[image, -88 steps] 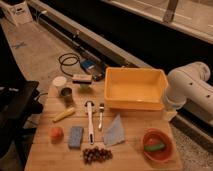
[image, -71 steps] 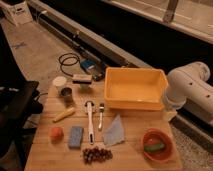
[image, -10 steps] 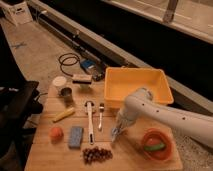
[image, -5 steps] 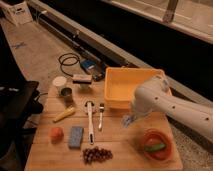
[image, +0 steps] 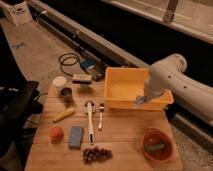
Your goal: Wipe tray with towel
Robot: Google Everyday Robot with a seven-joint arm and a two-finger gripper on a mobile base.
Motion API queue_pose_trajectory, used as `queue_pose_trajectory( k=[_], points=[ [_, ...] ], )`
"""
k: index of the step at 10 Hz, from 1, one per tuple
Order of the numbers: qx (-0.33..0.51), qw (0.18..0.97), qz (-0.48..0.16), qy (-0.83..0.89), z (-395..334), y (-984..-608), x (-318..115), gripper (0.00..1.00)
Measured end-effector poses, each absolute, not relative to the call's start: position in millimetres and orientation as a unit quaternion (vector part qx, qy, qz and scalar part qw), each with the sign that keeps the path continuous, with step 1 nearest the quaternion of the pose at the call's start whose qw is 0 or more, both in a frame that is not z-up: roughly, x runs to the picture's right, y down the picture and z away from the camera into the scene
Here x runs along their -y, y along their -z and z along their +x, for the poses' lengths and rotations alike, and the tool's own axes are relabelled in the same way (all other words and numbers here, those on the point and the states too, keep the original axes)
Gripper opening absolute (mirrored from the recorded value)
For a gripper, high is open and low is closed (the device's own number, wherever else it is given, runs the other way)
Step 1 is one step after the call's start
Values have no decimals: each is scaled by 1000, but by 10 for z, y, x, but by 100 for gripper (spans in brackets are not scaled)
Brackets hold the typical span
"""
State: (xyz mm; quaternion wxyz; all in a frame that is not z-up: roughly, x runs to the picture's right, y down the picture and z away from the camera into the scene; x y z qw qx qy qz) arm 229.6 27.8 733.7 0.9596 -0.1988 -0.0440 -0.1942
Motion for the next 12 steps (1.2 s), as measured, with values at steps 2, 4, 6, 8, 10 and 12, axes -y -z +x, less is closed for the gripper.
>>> queue_pose_trajectory(
  k=[2,4,6,8,10,12],
  points=[
    [39,961,-197,190,2360,-7370,-192,0],
    [40,961,-197,191,2347,-7374,-192,0],
    [40,960,-202,190,2354,-7387,-210,0],
    [36,961,-208,178,2471,-7472,-161,0],
    [42,960,-210,179,2500,-7689,-18,0],
    [54,957,-215,186,2343,-7876,50,0]
  ],
)
